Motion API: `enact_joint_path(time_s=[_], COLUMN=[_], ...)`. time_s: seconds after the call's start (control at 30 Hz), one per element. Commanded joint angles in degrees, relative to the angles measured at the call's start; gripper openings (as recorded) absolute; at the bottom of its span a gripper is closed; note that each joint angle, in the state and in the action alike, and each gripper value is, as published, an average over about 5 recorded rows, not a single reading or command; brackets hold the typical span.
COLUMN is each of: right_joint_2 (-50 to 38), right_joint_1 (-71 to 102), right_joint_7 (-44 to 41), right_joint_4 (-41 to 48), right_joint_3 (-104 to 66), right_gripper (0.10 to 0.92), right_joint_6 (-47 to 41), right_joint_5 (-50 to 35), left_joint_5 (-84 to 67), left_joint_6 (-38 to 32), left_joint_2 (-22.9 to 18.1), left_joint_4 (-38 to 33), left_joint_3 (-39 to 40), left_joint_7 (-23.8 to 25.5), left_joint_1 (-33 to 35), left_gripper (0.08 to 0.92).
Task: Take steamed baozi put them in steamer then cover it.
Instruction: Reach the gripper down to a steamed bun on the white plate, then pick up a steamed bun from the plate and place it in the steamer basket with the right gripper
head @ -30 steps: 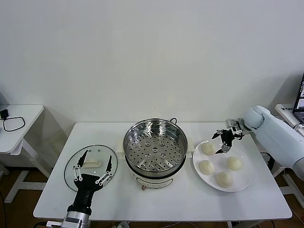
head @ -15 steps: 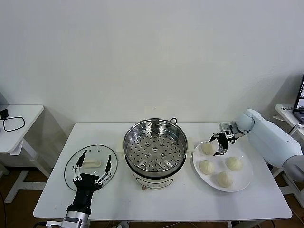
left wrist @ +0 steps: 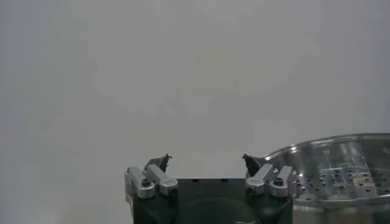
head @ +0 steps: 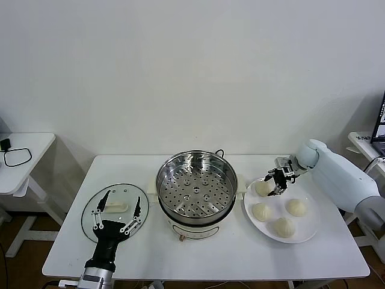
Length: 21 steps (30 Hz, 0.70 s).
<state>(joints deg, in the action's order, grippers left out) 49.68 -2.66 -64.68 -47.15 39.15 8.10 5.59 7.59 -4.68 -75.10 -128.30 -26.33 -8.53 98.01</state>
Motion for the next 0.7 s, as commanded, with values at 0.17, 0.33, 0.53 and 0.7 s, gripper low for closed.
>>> enact_joint_path(time_s=[0.17, 0.33, 0.53, 0.7], right_joint_2=[-5.51, -1.42, 4.72, 10.17], right_joint_1=[-21.77, -31.69, -35.61, -33.35], right_joint_7=[-6.57, -7.82, -8.19, -8.24], right_joint_4=[-18.67, -23.50, -27.84, -28.90], right_joint_3=[12.38, 17.33, 21.35, 23.25], right_gripper=[0.656, 0.660, 0.650, 0.638], right_joint_6=[12.79, 18.72, 22.66, 23.75], right_joint_5=[-3.85, -4.88, -5.54, -2.08], left_joint_5=[-0.05, -0.19, -0.26, -0.34], left_joint_6=[0.04, -0.06, -0.23, -0.30], left_joint_2=[0.10, 0.32, 0.31, 0.20], left_joint_4=[-0.50, -1.02, -1.43, -1.71], left_joint_3=[0.55, 0.62, 0.47, 0.41], left_joint_7=[-0.02, -0.10, -0.21, -0.32], left_joint_1=[-0.21, -0.05, 0.30, 0.52], left_gripper=[0.823, 0.823, 0.823, 0.823])
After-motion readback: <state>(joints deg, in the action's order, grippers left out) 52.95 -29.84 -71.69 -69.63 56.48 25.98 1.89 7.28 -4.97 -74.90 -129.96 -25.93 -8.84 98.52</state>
